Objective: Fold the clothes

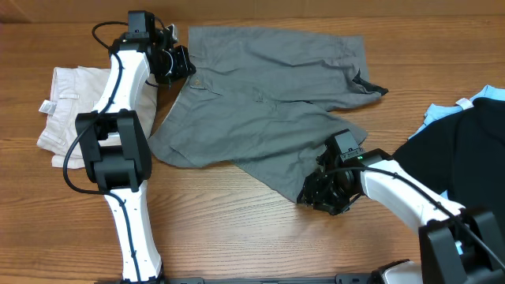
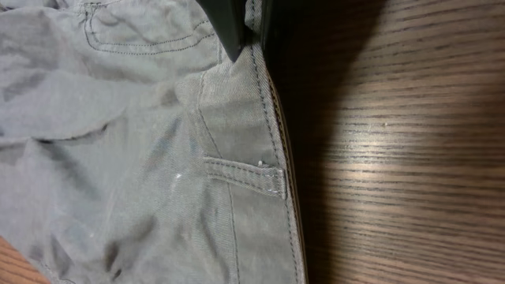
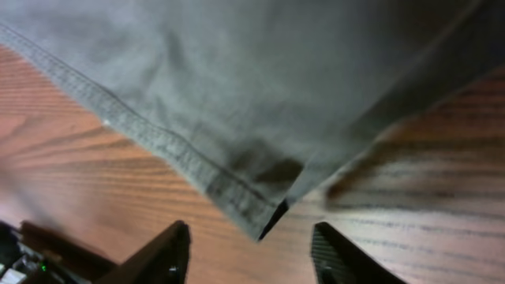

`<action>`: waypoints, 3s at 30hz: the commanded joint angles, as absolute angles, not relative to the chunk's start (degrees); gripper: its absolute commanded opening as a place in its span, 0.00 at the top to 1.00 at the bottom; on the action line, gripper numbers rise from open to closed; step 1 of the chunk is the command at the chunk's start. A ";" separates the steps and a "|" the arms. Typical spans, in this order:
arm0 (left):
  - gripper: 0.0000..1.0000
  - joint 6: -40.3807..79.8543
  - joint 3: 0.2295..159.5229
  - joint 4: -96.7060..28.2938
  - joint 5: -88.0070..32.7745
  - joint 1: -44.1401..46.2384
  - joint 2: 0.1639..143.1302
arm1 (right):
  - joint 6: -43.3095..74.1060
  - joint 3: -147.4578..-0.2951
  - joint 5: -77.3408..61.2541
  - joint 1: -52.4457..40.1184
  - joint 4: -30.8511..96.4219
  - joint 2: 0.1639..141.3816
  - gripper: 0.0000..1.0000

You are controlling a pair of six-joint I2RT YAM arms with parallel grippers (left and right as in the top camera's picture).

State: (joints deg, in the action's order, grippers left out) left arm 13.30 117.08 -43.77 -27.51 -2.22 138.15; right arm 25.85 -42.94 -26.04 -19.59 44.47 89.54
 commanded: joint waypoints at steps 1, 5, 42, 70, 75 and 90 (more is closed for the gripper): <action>0.96 12.19 118.78 -43.92 -26.79 -2.22 138.96 | 27.27 -42.39 -24.95 -19.88 43.72 91.35 0.58; 0.96 12.19 118.78 -43.90 -26.76 -2.22 138.96 | 26.63 -42.39 -24.97 -19.88 43.59 91.74 0.81; 0.92 11.73 118.78 -43.48 -26.35 -2.24 138.96 | 21.19 -42.72 -23.49 -21.28 41.36 95.50 0.78; 0.00 11.53 120.33 -46.94 -26.37 -3.27 138.93 | 34.76 -44.16 -7.51 -21.15 66.32 89.73 0.89; 0.00 9.06 124.40 -55.57 -26.65 -5.23 138.93 | 34.76 -44.40 -7.29 -21.15 63.29 87.90 0.55; 0.17 -1.13 150.95 -93.25 -32.86 -7.81 138.93 | 39.29 -55.57 -1.04 -17.93 62.85 63.24 0.19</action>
State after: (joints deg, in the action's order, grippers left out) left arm 2.42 147.46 -90.43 -28.71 -7.03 139.00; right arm 37.95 -53.06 -3.18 -19.77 63.11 65.63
